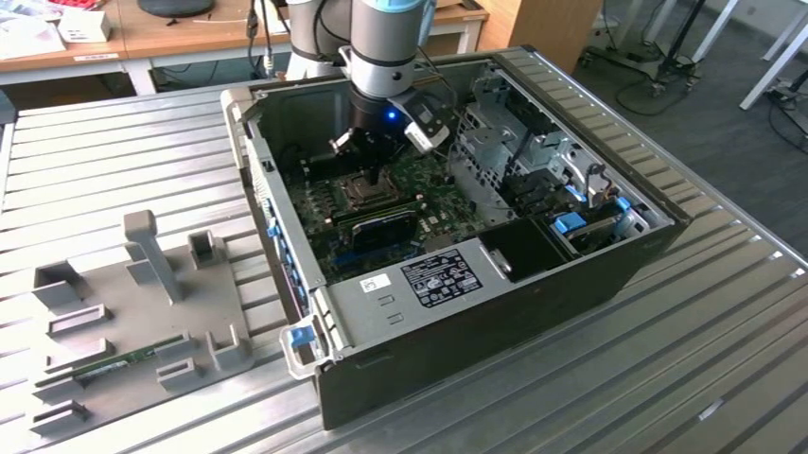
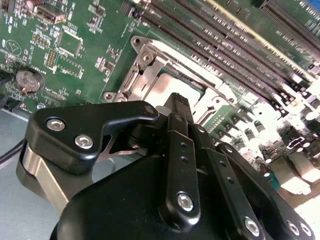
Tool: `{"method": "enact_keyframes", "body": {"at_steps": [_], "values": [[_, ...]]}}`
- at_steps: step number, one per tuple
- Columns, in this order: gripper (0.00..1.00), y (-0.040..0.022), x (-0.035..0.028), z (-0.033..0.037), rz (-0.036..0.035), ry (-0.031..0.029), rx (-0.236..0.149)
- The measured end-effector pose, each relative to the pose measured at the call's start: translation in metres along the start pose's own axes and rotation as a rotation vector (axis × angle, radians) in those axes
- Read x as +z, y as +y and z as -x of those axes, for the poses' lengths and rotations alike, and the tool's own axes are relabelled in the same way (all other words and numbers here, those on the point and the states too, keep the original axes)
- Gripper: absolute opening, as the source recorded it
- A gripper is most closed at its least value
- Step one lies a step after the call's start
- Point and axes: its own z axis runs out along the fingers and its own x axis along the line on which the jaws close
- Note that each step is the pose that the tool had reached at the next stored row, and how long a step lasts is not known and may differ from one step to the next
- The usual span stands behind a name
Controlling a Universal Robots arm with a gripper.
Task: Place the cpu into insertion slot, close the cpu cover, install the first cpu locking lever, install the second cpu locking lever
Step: 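Install the first cpu locking lever, then install the second cpu locking lever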
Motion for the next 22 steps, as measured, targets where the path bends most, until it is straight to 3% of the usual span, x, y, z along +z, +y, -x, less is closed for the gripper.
{"method": "enact_keyframes", "body": {"at_steps": [7, 22], "values": [[0.11, 0.0037, 0.0004, 0.0001, 0.0001, 0.0000, 0.000], [0.11, 0.0041, -0.0030, 0.0001, -0.0003, 0.0002, 0.000]]}}
